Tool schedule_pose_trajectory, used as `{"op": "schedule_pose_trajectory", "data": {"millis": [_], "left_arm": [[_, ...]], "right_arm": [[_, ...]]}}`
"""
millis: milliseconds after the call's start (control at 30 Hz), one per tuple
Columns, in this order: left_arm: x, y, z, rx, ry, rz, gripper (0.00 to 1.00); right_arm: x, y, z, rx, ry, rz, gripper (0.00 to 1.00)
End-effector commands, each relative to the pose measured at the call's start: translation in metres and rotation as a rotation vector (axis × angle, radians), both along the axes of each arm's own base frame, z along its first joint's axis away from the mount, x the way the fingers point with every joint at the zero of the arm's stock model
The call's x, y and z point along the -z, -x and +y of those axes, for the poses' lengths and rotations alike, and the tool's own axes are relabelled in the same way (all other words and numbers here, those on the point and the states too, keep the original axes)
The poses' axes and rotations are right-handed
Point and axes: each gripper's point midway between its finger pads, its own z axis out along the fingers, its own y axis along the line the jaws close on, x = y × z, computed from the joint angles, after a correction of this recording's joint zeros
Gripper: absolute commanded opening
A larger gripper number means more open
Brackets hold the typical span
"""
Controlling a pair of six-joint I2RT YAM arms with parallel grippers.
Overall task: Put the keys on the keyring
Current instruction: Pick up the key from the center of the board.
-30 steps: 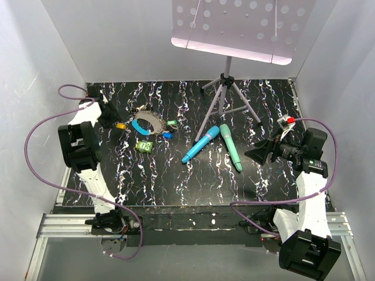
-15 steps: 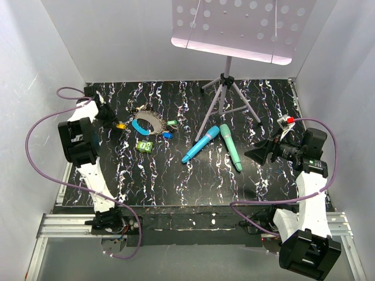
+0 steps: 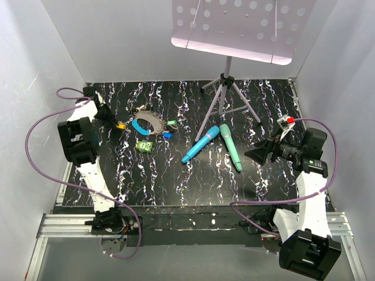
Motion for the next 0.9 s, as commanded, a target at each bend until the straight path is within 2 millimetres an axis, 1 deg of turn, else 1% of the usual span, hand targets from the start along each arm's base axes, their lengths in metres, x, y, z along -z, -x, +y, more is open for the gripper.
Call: {"op": "schedule_pose_trajectory", "data": {"millis": [0, 267, 400, 567, 867], "left_arm": [[-0.0124, -0.0079, 0.0034, 0.005, 0.010, -0.034, 0.19], [-0.0086, -0.0065, 0.0038, 0.000, 0.021, -0.026, 0.17], [-0.0069, -0.0052, 0.0080, -0.012, 0.028, -0.022, 0.17], [-0.0077, -0.0057, 0.0099, -0.015, 0.029, -0.026, 0.19], [-0.0029, -0.0076, 0.0086, -0.010, 0.045, -0.021, 0.20]], "right_arm": [[-0.0099, -0.0007, 0.0017, -0.021, 0.009, -0.043, 1.00], [-0.0086, -0.0008, 0.0014, -0.020, 0.009, -0.040, 1.00], [-0.0093, -0.0003, 0.0015, -0.020, 0.010, -0.044, 1.00], [-0.0092, -0.0003, 0.0016, -0.021, 0.010, -0.044, 1.00], [-0.0091, -0.0001, 0.0020, -0.024, 0.009, -0.043, 1.00]]}}
